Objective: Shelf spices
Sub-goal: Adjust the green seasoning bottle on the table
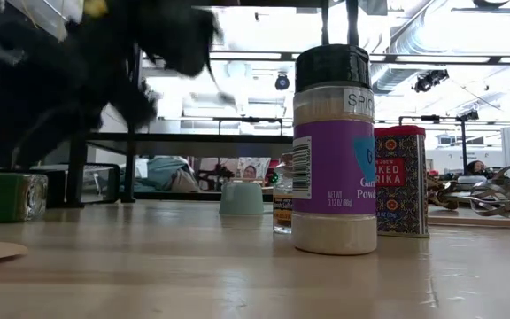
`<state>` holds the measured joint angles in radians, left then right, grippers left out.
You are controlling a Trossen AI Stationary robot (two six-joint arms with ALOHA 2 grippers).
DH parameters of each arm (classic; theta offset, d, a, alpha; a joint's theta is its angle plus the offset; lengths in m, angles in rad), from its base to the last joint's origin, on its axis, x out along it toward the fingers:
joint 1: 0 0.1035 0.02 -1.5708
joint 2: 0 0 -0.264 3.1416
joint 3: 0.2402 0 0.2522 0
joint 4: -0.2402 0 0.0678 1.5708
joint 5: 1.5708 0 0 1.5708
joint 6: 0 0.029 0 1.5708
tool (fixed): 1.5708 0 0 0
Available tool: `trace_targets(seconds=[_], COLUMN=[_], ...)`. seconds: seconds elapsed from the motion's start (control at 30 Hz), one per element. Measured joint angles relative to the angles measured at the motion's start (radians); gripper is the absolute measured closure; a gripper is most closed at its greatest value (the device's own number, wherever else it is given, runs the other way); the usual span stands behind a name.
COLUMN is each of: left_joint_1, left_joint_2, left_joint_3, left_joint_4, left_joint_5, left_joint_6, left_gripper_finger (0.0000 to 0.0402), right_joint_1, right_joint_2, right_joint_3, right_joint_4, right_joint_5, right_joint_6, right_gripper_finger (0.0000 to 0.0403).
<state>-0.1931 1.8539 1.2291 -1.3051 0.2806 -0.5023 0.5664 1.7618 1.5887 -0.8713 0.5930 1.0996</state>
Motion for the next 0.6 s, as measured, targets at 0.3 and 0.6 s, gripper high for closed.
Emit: trace_targets(seconds=[0.3, 0.6], left_joint_1=[-0.112, -0.272], left_joint_2=[-0.311, -0.492], left_joint_3=[-0.168, -0.348], left_joint_4=[0.079, 0.15], left_joint_5=[-0.167, -0.144], left_joint_6=[-0.313, -0.543], left_gripper_finger=[0.0087, 0.0087], right_joint_1=[-0.004, -0.012], right_joint_2=[0.0, 0.0], right_joint_3=[0.0, 0.0], right_joint_4=[-0.012, -0.013], right_joint_5=[0.002, 0.001], right_joint_6=[-0.005, 0.0], right_gripper_finger=[0.0403, 0.0403])
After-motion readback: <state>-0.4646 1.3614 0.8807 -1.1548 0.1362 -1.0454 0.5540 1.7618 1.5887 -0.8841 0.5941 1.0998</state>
